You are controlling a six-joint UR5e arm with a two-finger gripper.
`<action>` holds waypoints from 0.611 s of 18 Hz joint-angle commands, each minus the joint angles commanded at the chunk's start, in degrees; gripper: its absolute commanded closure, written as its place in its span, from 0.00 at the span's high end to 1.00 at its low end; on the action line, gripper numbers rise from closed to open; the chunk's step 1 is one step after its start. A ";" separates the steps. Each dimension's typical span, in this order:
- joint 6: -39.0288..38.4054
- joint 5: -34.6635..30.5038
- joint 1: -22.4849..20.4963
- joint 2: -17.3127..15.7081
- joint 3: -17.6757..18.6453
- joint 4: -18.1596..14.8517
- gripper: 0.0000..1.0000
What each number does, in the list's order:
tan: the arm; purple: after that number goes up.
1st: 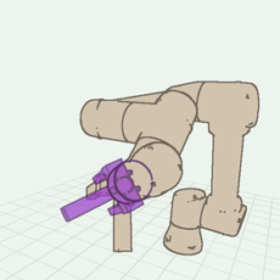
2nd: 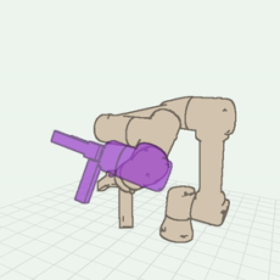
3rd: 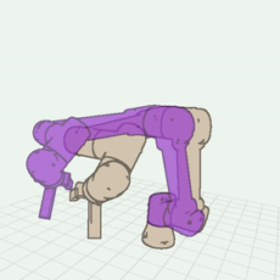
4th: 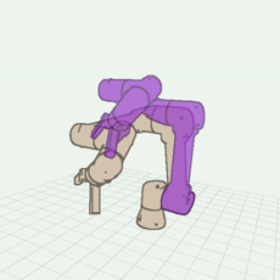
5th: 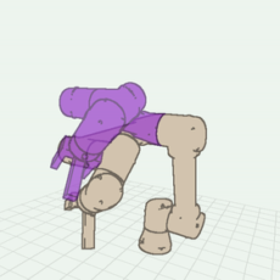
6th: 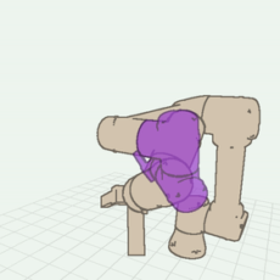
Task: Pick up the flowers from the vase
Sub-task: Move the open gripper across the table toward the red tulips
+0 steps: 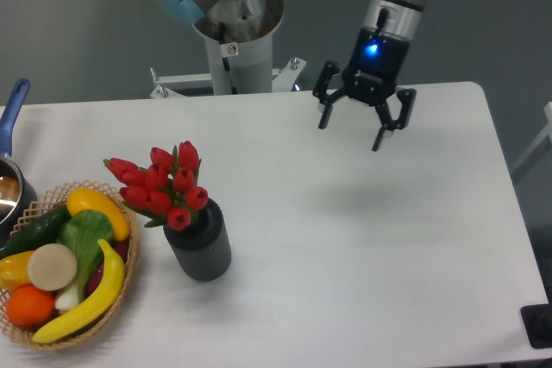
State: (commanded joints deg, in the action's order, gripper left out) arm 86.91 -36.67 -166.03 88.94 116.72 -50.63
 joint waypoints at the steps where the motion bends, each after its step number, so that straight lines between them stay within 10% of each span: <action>1: 1.32 2.37 0.53 0.09 0.35 -0.09 1.00; 11: 1.95 6.70 8.96 2.46 0.71 0.00 1.00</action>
State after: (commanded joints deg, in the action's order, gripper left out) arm 88.86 -29.97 -157.07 91.40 117.42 -50.63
